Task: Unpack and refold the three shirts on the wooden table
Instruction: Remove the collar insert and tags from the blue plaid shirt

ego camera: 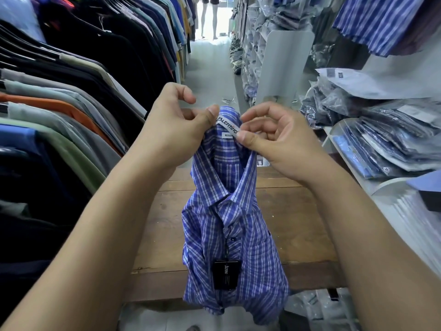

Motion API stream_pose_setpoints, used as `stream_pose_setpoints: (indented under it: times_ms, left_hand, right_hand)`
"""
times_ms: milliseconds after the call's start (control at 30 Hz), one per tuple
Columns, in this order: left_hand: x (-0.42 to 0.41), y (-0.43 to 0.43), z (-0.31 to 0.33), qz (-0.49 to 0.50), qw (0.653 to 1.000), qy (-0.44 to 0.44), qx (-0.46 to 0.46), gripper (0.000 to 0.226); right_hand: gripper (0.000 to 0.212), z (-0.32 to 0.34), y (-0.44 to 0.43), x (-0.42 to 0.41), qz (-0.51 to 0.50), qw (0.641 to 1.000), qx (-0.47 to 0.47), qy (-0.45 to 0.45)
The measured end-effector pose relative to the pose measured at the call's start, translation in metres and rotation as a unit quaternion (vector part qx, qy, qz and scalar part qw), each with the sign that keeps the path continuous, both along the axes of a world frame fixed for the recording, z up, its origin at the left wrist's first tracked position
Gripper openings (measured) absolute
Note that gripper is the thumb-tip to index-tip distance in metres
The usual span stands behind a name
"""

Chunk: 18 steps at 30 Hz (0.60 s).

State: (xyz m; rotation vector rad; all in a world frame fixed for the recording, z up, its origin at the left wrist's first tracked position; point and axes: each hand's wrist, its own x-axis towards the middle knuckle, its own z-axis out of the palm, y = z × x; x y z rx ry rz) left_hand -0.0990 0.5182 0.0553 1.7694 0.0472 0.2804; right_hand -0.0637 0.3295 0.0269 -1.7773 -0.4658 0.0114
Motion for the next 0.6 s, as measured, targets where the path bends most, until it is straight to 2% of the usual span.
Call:
stream_pose_setpoints:
  times_ms: [100, 367, 467, 533, 600]
  left_hand:
    - [0.000, 0.000, -0.003, -0.003, 1.000, -0.018, 0.022, 0.025]
    - [0.006, 0.005, -0.014, -0.013, 0.983, -0.116, 0.144, 0.007]
    - [0.005, 0.007, -0.021, -0.011, 0.968, -0.139, 0.208, 0.029]
    - [0.005, 0.006, -0.026, -0.004, 0.968, -0.144, 0.204, 0.026]
    - [0.003, 0.004, -0.032, -0.006, 0.976, -0.132, 0.174, 0.010]
  right_hand:
    - [0.015, 0.002, -0.001, 0.004, 0.009, 1.000, 0.004, 0.007]
    - [0.024, 0.012, 0.003, 0.011, 0.043, 0.978, 0.163, 0.123]
    - [0.025, 0.013, 0.003, 0.013, 0.047, 0.960, 0.217, 0.170]
    - [0.025, 0.011, 0.001, 0.016, 0.048, 0.950, 0.240, 0.193]
    - [0.024, 0.009, 0.000, 0.018, 0.056, 0.940, 0.258, 0.215]
